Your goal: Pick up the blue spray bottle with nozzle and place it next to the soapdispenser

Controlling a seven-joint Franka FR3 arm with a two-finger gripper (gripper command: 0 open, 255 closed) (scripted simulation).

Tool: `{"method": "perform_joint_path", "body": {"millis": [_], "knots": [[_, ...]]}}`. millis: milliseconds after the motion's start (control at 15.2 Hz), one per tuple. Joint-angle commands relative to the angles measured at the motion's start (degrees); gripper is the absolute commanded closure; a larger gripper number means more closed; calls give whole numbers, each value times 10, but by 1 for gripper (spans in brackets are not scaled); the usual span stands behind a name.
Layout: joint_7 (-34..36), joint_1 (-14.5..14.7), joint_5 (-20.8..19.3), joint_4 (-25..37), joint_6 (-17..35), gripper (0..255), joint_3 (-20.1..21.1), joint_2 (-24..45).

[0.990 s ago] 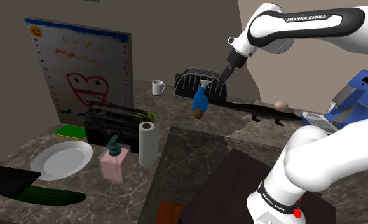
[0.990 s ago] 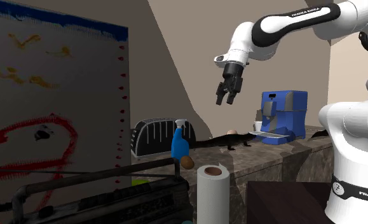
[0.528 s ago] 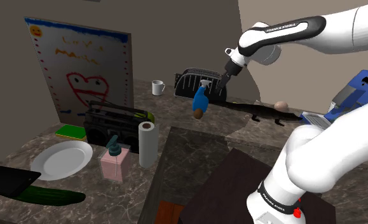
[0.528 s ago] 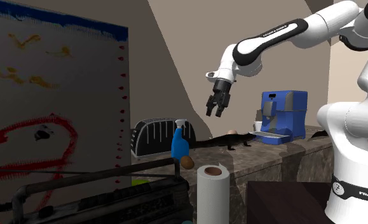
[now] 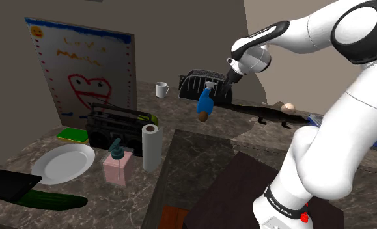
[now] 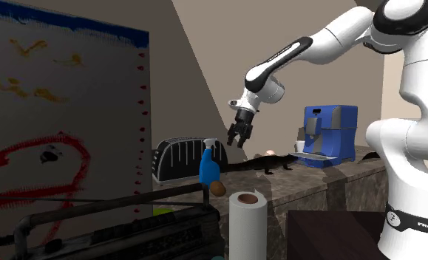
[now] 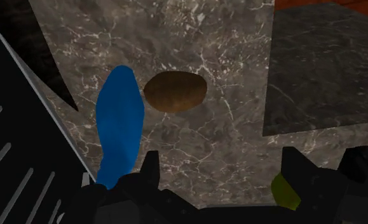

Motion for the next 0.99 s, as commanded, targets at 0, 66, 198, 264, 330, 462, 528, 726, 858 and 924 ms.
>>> {"method": "perform_joint_path", "body": {"millis": [0,66,198,264,330,462,528,726,858,924], "knots": [[-92,13,95,40,-16,0,-35,79],[-133,6,141,62,-31,0,-39,120],[-200,-30,217,108,-63,0,-26,195],[-225,-54,246,131,-77,0,-13,227],[-247,-77,271,154,-91,0,0,258],[-281,-122,311,203,-115,0,26,313],[-294,-143,327,229,-126,0,39,339],[-302,-152,341,238,-122,0,51,356],[-306,-153,351,239,-115,0,58,366],[-308,-154,356,239,-112,0,61,371]]}}
